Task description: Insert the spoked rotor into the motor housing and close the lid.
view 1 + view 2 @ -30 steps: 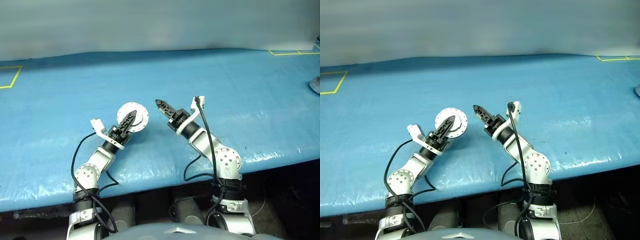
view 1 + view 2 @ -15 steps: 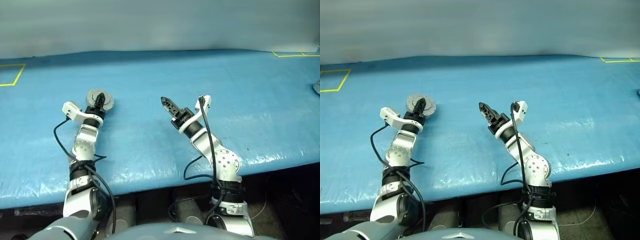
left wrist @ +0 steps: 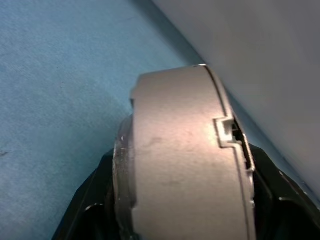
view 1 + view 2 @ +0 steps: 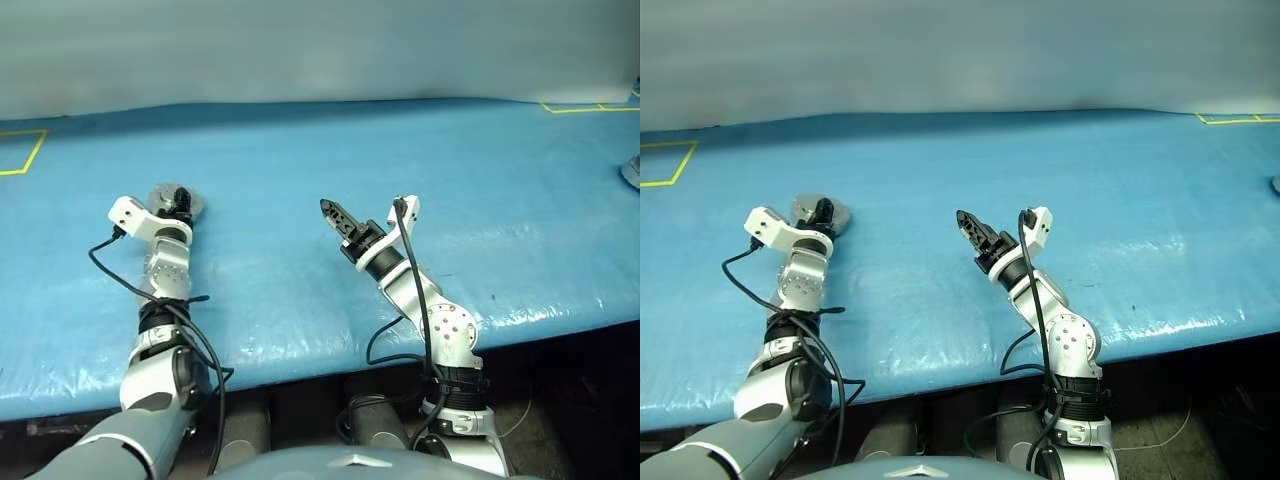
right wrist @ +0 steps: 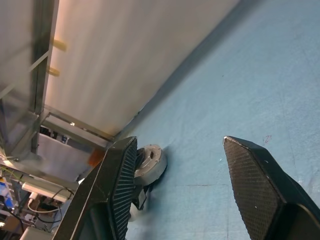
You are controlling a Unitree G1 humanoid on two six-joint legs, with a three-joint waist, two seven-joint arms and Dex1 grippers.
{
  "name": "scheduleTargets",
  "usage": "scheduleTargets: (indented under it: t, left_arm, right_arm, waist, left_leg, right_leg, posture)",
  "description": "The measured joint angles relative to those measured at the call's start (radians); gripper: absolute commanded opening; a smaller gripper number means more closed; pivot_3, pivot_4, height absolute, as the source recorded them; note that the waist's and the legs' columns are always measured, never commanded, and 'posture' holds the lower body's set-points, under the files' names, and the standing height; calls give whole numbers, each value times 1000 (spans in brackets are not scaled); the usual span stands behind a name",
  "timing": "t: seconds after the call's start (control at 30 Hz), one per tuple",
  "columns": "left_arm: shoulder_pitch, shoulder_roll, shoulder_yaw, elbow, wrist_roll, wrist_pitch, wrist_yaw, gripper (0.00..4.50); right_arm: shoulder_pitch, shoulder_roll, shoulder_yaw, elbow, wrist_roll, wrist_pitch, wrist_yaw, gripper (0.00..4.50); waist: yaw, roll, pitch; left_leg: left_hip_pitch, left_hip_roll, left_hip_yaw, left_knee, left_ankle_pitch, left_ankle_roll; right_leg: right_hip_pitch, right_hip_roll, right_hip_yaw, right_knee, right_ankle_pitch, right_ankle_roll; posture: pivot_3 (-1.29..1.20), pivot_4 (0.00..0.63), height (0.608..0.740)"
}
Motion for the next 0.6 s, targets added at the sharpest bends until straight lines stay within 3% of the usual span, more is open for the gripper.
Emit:
scheduleTargets:
  t: [0.27, 0.43, 0.5, 0.6]
  left_arm:
    - [133, 40, -17, -192, 142, -63, 154, 4470]
    - [195, 74, -47, -318, 252, -140, 178, 4470]
    - [211, 74, -85, -367, 279, -173, 140, 4470]
    - [267, 113, -238, -482, 251, -202, -161, 4470]
  right_arm:
    - [-2, -12, 5, 8, -28, 15, -6, 2899]
    - [-3, -86, 87, 10, -228, -45, 0, 2899]
    - [-3, -113, 126, 12, -319, -98, 13, 2899]
    - [-3, -171, 177, 14, -446, -217, 81, 2899]
  waist:
    - [-6, 0, 0]
    - [12, -1, 0]
    - [20, -1, -1]
    - [24, -1, -1]
  left_leg:
    - [1, 0, 0, 0, 0, 0]
    - [0, -1, 0, 1, 1, -1]
    - [0, -1, 0, 1, 1, -2]
    - [0, -1, 1, 0, 1, -2]
  right_leg:
    - [0, 0, 0, 1, 1, -1]
    - [1, 0, 1, 0, 1, 1]
    - [1, -1, 0, 0, 1, 1]
    - [1, -1, 1, -1, 1, 1]
  posture:
    - [0, 150, 740]
    - [0, 150, 740]
    - [0, 150, 740]
    - [0, 150, 740]
